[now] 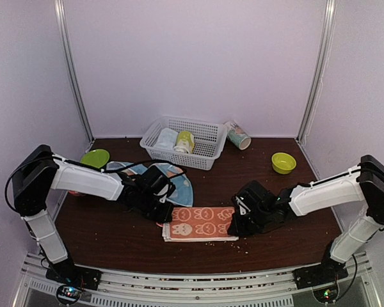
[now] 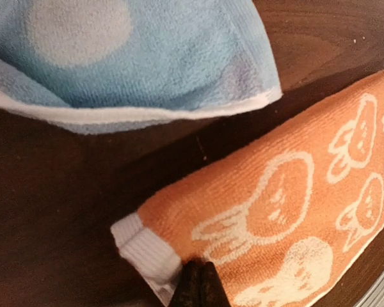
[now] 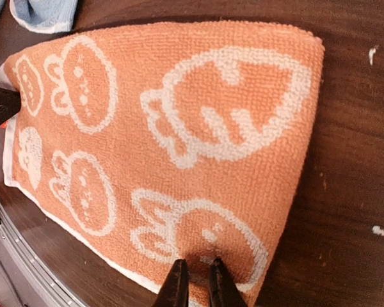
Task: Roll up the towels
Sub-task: Roll the towel at the center of the board.
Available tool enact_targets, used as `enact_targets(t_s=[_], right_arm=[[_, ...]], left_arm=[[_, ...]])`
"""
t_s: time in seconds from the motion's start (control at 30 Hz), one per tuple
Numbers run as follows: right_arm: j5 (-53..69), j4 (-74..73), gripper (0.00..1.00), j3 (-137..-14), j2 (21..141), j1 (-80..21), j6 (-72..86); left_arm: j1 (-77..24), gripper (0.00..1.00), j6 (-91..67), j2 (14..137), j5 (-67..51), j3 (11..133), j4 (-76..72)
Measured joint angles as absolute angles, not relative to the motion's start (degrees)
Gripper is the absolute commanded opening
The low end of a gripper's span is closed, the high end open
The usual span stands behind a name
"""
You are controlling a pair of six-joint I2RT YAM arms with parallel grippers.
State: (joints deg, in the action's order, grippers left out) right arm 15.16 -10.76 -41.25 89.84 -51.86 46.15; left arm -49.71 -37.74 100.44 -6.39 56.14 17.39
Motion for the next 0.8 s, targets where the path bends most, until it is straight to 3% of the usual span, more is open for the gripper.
enact_targets(t_s=[0.17, 0.37, 0.6, 0.8], right_arm=[[14.7, -11.4, 0.23, -40.1, 88.1, -53.0, 46.7], [11.6, -16.4, 0.48, -40.1, 82.0, -53.1, 47.5], [6.4, -15.2, 0.49, -37.1, 73.2, -51.2, 54.3], [8.6, -8.6, 0.46, -31.1, 76.6, -49.6, 60.1]], left_arm=[[-49.7, 0.0, -38.5, 101.8, -6.2, 55.0, 14.2], [-49.7, 0.0, -38.7, 101.9, -6.3, 54.6, 12.6], [-49.7, 0.0, -38.9, 101.1, -6.3, 53.8, 12.4], [-49.9, 0.0, -40.0, 98.7, -6.5, 50.9, 11.8]])
